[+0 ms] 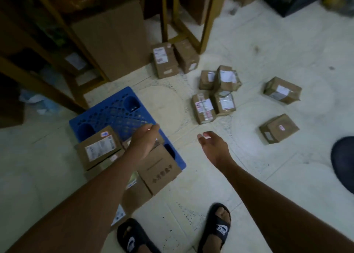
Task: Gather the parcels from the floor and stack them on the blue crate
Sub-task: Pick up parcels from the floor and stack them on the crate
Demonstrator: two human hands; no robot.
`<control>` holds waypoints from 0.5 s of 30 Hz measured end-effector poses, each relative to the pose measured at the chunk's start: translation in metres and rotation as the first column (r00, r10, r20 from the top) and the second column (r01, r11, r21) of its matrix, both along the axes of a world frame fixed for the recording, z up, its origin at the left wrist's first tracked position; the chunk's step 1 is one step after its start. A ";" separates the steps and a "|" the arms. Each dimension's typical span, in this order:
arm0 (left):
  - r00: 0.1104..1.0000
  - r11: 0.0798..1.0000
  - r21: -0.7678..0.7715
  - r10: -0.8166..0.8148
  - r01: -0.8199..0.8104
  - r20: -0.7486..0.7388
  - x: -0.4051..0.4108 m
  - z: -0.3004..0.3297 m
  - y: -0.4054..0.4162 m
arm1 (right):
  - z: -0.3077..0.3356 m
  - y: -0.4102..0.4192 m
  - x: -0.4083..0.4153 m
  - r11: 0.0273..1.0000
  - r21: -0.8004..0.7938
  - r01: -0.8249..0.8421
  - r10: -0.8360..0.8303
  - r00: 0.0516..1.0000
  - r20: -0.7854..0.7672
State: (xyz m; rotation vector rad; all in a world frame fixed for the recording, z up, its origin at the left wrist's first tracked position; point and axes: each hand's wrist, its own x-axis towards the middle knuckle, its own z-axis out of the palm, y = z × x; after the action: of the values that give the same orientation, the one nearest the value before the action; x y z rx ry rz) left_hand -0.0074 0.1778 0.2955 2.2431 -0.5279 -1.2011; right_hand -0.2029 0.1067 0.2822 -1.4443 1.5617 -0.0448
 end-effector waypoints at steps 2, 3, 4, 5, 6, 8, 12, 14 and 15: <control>0.999 0.999 0.034 -0.042 0.041 0.013 -0.032 0.007 -0.033 | 0.005 -0.026 -0.038 0.999 0.025 0.045 -0.045 0.999 0.013; 0.998 0.997 0.043 -0.061 0.060 0.019 -0.048 0.012 -0.051 | 0.010 -0.041 -0.058 0.998 0.027 0.058 -0.058 0.998 0.020; 0.998 0.996 0.056 -0.069 0.068 0.013 -0.063 0.016 -0.068 | 0.014 -0.055 -0.076 0.997 0.032 0.072 -0.073 0.997 0.024; 0.997 0.995 0.061 -0.075 0.074 0.011 -0.077 0.020 -0.086 | 0.019 -0.070 -0.093 0.996 0.034 0.086 -0.087 0.996 0.029; 0.997 0.995 0.062 -0.079 0.078 0.010 -0.090 0.024 -0.103 | 0.024 -0.085 -0.107 0.995 0.033 0.091 -0.092 0.995 0.034; 0.994 0.993 0.047 -0.112 0.111 0.018 -0.111 0.031 -0.136 | 0.031 -0.113 -0.132 0.996 0.007 0.089 -0.090 0.995 0.034; 0.977 0.977 -0.036 -0.210 0.211 0.027 -0.150 0.042 -0.196 | 0.041 -0.160 -0.166 0.991 -0.027 0.133 -0.131 0.990 0.061; 0.970 0.969 -0.048 -0.242 0.243 0.018 -0.165 0.040 -0.221 | 0.042 -0.177 -0.177 0.987 -0.021 0.161 -0.159 0.984 0.076; 0.968 0.967 -0.047 -0.251 0.251 0.010 -0.170 0.038 -0.233 | 0.040 -0.185 -0.181 0.985 -0.016 0.171 -0.169 0.983 0.076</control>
State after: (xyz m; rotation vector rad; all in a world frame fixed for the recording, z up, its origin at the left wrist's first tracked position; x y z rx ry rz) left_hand -0.1777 -0.0555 0.3332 2.1866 -0.8546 -1.2910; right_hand -0.3840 -0.0781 0.3224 -1.3089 1.6238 -0.2158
